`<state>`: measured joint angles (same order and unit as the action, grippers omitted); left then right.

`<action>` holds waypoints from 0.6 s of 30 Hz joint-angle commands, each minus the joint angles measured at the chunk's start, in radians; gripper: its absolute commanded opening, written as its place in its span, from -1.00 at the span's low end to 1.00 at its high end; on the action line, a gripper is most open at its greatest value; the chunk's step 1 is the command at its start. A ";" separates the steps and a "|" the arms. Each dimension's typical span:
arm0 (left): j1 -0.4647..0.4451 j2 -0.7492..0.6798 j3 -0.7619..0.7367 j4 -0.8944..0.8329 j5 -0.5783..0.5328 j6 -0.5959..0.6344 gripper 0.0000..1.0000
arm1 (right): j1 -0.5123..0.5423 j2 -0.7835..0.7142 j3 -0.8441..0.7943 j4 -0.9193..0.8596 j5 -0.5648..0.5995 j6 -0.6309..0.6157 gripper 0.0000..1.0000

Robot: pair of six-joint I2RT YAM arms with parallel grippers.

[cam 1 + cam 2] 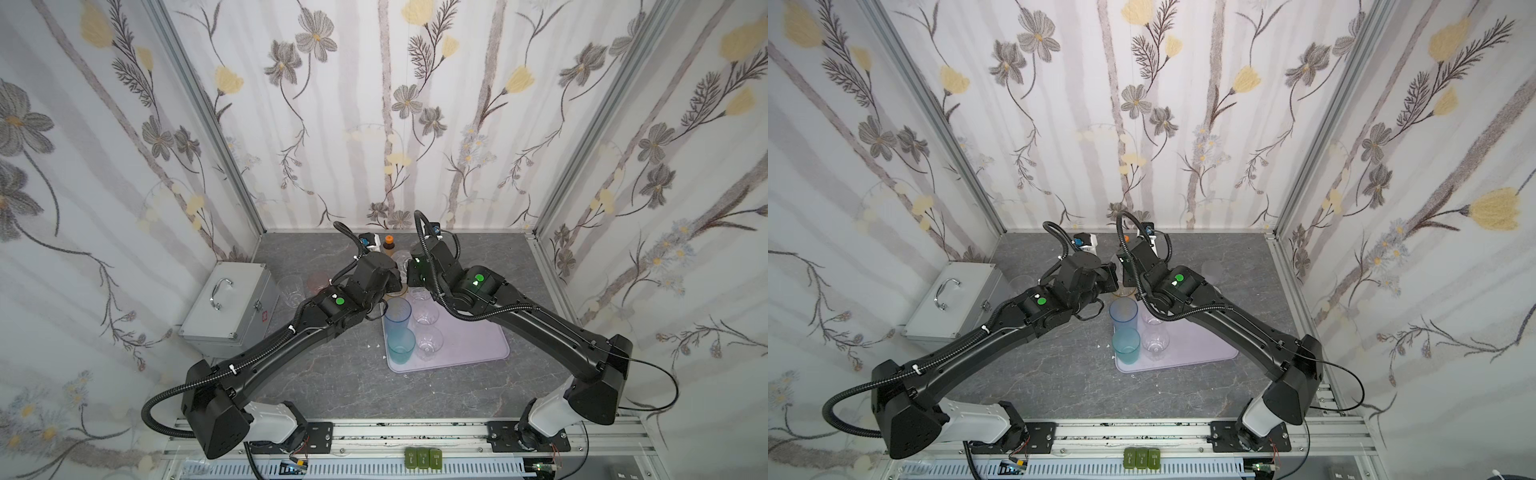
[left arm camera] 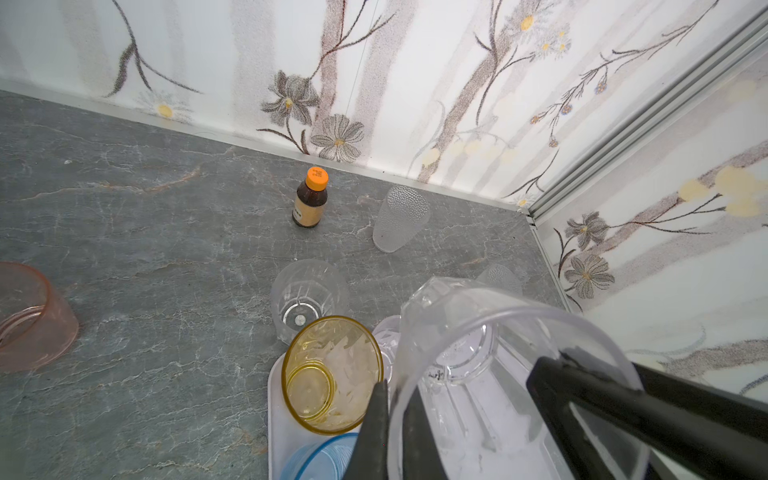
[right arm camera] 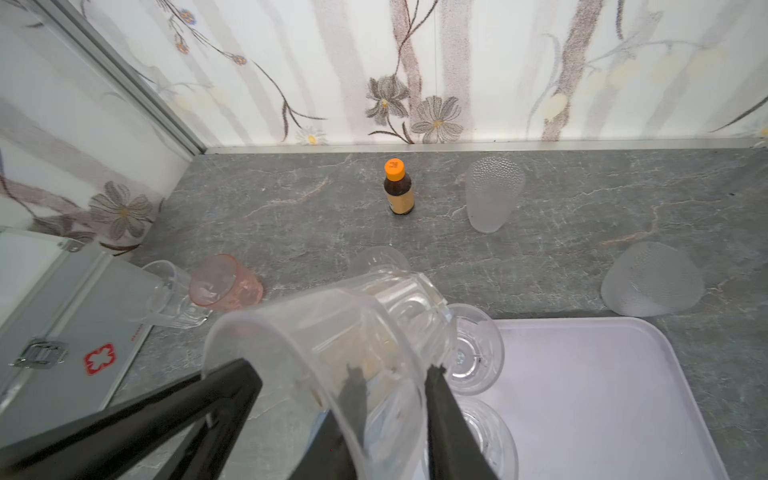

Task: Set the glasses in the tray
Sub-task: 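Pass the clear glass from the left gripper into the right gripper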

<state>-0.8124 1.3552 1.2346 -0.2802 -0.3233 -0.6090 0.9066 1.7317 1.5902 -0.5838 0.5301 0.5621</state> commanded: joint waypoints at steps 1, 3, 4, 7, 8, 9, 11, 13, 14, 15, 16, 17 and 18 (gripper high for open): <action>-0.011 0.008 0.019 0.042 0.010 -0.019 -1.00 | 0.000 0.019 0.010 -0.014 0.071 -0.022 -0.65; -0.017 0.013 0.023 0.044 0.013 -0.021 -1.00 | -0.001 0.023 0.010 -0.019 0.089 -0.024 -0.79; -0.018 0.015 0.022 0.044 0.016 -0.021 -1.00 | -0.003 0.025 0.010 -0.023 0.094 -0.025 -0.84; -0.022 0.018 0.028 0.045 0.026 -0.020 -0.95 | -0.012 0.028 0.008 -0.031 0.096 -0.025 -0.95; -0.023 0.015 0.028 0.045 0.029 -0.018 -0.92 | -0.017 0.029 0.005 -0.034 0.094 -0.025 -0.98; -0.024 0.013 0.025 0.045 0.030 -0.017 -0.88 | -0.022 0.028 0.005 -0.037 0.090 -0.024 -1.00; -0.024 0.007 0.025 0.045 0.030 -0.014 -0.79 | -0.031 0.022 -0.004 -0.037 0.090 -0.026 -1.00; -0.024 0.002 0.026 0.047 0.032 -0.012 -0.67 | -0.043 0.015 -0.010 -0.037 0.085 -0.025 -1.00; -0.023 -0.001 0.026 0.047 0.036 -0.012 -0.62 | -0.051 0.012 -0.014 -0.037 0.077 -0.026 -1.00; -0.024 -0.003 0.027 0.048 0.036 -0.012 -0.57 | -0.058 0.009 -0.017 -0.035 0.068 -0.024 -1.00; -0.024 -0.004 0.028 0.048 0.039 -0.011 -0.55 | -0.065 0.005 -0.021 -0.034 0.062 -0.025 -1.00; -0.024 -0.005 0.029 0.049 0.040 -0.010 -0.53 | -0.069 0.002 -0.026 -0.033 0.059 -0.025 -1.00; -0.023 -0.007 0.031 0.049 0.042 -0.008 -0.50 | -0.076 0.001 -0.029 -0.031 0.055 -0.026 -1.00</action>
<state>-0.8352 1.3560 1.2530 -0.2646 -0.2832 -0.6052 0.8394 1.7439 1.5684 -0.6388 0.5831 0.5194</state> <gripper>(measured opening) 0.242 0.074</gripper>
